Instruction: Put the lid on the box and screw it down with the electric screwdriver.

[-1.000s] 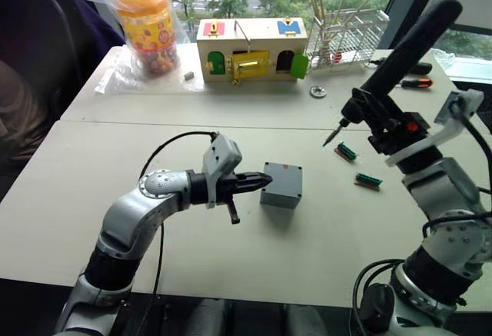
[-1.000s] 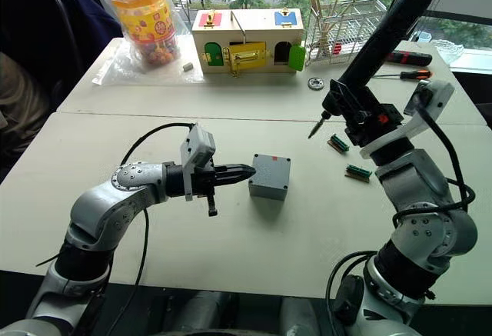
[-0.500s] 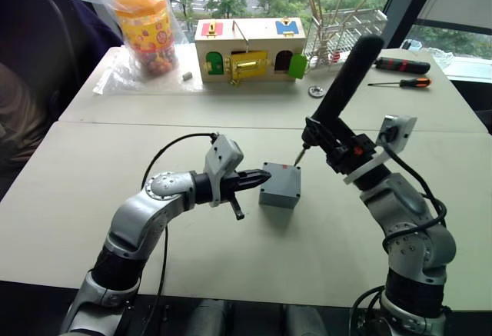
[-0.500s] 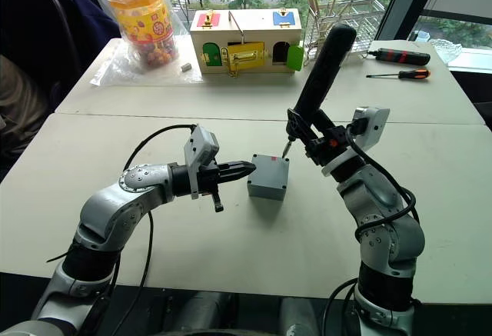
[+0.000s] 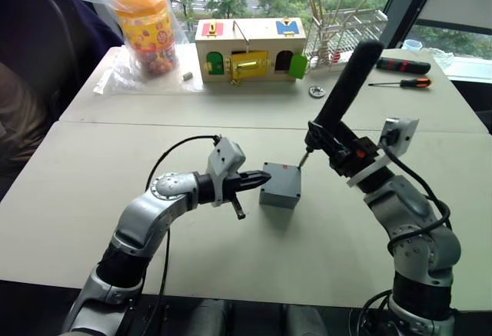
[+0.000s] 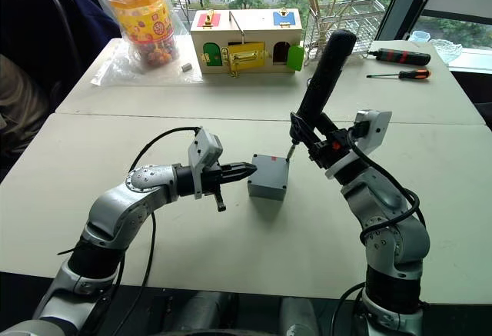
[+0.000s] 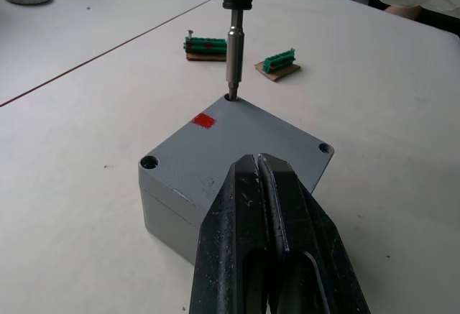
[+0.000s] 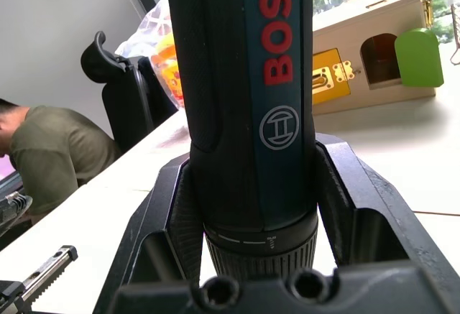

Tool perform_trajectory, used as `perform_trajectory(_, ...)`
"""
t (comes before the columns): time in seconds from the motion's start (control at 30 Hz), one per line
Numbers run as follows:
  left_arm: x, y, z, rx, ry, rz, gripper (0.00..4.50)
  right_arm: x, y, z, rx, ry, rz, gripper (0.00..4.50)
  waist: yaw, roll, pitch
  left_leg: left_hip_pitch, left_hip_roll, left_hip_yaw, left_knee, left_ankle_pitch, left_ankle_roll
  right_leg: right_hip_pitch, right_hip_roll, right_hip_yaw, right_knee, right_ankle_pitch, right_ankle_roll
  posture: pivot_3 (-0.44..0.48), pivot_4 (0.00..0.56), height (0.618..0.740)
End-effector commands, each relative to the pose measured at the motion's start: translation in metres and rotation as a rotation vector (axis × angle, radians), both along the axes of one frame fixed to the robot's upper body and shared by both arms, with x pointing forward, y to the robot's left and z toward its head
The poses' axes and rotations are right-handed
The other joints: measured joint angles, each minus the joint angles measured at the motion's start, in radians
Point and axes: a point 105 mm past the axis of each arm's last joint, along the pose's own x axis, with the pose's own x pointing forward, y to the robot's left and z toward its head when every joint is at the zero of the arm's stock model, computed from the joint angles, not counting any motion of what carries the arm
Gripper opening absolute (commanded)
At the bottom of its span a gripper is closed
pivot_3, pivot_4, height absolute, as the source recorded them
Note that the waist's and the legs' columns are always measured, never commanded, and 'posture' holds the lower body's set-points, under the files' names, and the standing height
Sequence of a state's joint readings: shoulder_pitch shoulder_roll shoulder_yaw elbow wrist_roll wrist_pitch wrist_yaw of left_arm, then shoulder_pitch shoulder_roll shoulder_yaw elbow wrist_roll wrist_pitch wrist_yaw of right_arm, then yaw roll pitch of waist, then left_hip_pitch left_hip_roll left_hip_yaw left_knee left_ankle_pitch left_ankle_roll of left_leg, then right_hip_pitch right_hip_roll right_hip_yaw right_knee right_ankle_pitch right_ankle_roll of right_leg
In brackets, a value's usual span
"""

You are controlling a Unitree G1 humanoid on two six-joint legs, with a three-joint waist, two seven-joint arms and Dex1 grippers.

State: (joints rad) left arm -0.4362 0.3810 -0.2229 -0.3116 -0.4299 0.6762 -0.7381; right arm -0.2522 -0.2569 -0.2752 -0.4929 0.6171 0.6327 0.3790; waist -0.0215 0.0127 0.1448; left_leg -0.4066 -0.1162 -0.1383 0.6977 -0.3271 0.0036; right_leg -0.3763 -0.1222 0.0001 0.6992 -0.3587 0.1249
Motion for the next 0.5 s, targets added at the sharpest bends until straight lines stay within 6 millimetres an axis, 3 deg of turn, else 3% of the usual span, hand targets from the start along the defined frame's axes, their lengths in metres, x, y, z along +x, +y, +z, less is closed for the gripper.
perform_trajectory(0.03,-0.001,-0.005,0.008,-0.015,-0.044,-0.021,0.0,-0.009,0.005,0.017,0.001,-0.079,0.027,1.76,0.0,0.0,0.0,0.0,0.0,0.0,0.0,0.0,0.0,0.0,0.0,0.0,0.0,0.0,0.0,0.0,0.15,0.74)
perform_trajectory(0.5,0.004,-0.018,-0.025,0.1,-0.016,-0.047,0.0,-0.004,0.021,-0.006,-0.119,-0.068,0.04,1.76,0.0,0.0,0.0,0.001,0.0,0.0,0.0,0.0,0.0,0.0,0.0,0.0,0.0,0.0,0.0,0.0,0.15,0.74)
